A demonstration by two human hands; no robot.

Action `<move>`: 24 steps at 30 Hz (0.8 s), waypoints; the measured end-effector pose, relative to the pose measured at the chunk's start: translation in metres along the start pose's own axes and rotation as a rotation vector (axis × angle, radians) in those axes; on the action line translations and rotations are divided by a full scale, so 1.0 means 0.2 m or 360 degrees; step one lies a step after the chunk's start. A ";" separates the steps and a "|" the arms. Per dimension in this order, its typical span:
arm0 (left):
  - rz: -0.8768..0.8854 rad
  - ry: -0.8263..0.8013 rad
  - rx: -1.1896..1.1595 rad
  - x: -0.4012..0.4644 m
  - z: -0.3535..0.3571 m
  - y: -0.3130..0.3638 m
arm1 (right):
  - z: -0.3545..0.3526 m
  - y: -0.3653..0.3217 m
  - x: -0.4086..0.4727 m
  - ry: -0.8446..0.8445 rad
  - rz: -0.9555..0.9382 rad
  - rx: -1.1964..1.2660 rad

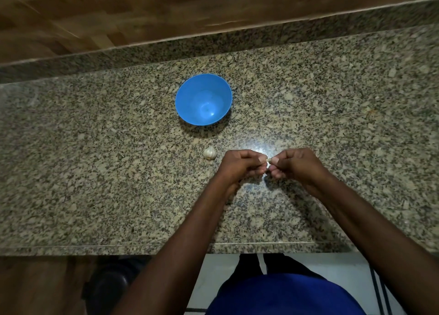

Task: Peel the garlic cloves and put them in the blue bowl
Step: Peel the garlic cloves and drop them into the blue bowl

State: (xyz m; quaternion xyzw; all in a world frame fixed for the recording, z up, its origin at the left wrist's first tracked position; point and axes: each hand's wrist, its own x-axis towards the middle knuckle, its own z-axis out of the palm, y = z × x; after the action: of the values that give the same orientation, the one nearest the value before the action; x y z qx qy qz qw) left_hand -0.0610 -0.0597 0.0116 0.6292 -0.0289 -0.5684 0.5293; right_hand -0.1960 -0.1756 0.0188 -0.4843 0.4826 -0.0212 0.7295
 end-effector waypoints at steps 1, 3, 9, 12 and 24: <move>0.0022 0.0001 0.0035 0.00 0.00 0.00 | 0.00 -0.01 0.01 -0.0012 0.0144 0.0078; 0.0055 0.0001 0.0092 0.01 0.00 0.00 | -0.01 -0.01 0.03 -0.0019 0.0332 0.0195; 0.0296 0.0112 0.0394 0.01 0.01 -0.04 | -0.01 0.00 0.05 0.0048 0.0273 0.0334; 0.0447 0.0101 0.0560 0.01 0.01 -0.06 | 0.00 0.01 0.03 0.0087 0.0174 0.0248; 0.0673 0.0132 0.0614 -0.01 0.04 -0.04 | 0.02 0.01 -0.03 0.0056 0.0064 0.0248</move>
State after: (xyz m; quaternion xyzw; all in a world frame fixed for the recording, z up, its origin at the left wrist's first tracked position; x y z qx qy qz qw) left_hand -0.0719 -0.0591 0.0098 0.7210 -0.2453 -0.4032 0.5074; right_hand -0.1968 -0.1701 0.0215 -0.4156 0.5019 -0.0524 0.7567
